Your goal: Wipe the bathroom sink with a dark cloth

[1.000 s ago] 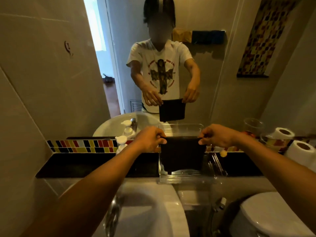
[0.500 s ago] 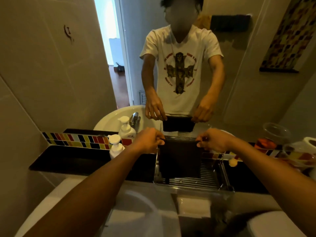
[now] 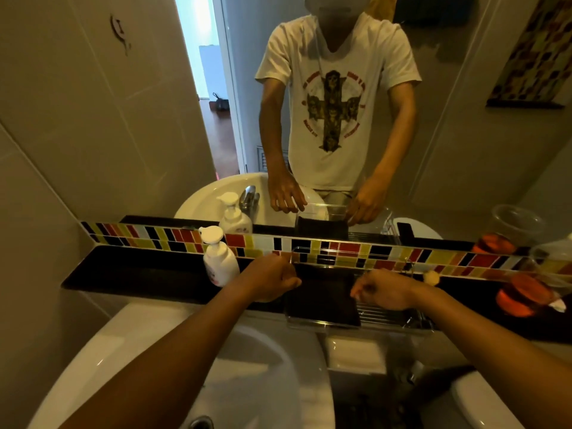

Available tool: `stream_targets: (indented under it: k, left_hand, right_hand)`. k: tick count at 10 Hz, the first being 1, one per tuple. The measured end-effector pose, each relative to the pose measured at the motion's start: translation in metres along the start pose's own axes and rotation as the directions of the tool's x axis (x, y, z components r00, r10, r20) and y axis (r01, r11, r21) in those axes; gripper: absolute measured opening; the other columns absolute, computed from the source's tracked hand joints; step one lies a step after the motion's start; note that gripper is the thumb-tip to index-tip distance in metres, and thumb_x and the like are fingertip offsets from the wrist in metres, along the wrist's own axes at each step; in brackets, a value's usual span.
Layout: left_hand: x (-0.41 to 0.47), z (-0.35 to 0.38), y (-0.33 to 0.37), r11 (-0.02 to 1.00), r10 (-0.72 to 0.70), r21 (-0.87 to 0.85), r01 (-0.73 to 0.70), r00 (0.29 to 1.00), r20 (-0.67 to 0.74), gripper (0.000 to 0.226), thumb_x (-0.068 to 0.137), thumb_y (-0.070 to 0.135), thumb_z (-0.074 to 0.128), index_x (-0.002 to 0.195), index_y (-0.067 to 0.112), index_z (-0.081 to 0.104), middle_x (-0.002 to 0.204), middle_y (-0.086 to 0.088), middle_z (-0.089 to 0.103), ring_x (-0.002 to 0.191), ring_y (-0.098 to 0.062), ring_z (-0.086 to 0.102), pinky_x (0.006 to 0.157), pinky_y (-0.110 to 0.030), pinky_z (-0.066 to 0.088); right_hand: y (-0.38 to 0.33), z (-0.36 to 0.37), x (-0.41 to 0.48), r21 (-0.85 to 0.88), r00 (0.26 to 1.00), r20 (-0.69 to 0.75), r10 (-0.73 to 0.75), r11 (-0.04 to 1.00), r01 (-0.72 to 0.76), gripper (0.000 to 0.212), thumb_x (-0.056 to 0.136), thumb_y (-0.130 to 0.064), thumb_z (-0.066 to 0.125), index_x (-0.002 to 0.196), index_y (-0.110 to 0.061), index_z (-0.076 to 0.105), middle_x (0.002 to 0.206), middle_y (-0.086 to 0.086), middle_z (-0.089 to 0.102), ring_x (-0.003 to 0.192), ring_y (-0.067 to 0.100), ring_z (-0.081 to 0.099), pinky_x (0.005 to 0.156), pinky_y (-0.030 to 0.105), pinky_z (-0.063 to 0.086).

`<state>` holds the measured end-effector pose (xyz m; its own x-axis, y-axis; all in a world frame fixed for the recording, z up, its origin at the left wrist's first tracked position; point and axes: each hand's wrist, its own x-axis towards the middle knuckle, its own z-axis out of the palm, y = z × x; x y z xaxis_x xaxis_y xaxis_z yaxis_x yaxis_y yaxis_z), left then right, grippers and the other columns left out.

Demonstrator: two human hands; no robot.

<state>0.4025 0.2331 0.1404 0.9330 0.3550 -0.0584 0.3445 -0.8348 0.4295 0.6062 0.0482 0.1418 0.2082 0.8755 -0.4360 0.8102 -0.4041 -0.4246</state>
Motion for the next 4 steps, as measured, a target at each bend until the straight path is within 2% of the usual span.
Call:
stream_targets:
  k: [1,2,4]
  left_hand:
    - [-0.005,0.003,0.003,1.0,0.004,-0.001,-0.004,0.996,-0.09,0.019,0.092,0.03,0.057,0.102,0.017,0.067,0.099,-0.002,0.069,0.087,-0.01,0.064,0.079,-0.029,0.056]
    - [-0.013,0.001,0.009,1.0,0.011,0.006,-0.01,0.987,-0.162,0.016,0.092,0.028,0.057,0.101,0.017,0.065,0.098,-0.004,0.068,0.087,-0.014,0.063,0.08,-0.033,0.055]
    - [-0.034,-0.004,0.011,0.998,-0.008,-0.06,-0.004,0.981,-0.193,0.016,0.091,0.027,0.053,0.091,0.016,0.065,0.083,-0.003,0.068,0.073,-0.016,0.062,0.074,-0.041,0.057]
  right_hand:
    - [-0.016,-0.002,0.001,0.051,0.996,-0.086,-0.006,0.999,0.01,0.017,0.096,-0.025,0.049,0.105,-0.028,0.063,0.102,-0.007,0.063,0.096,0.006,0.058,0.087,0.026,0.046]
    - [-0.04,-0.002,0.001,0.056,0.98,-0.196,-0.039,0.997,0.051,0.016,0.096,-0.027,0.048,0.101,-0.023,0.063,0.094,-0.002,0.064,0.088,0.011,0.061,0.082,0.029,0.05]
    - [-0.103,0.013,-0.008,0.084,0.941,-0.336,-0.028,0.995,0.059,0.019,0.096,-0.028,0.049,0.096,-0.017,0.064,0.089,0.005,0.066,0.08,0.016,0.062,0.077,0.033,0.053]
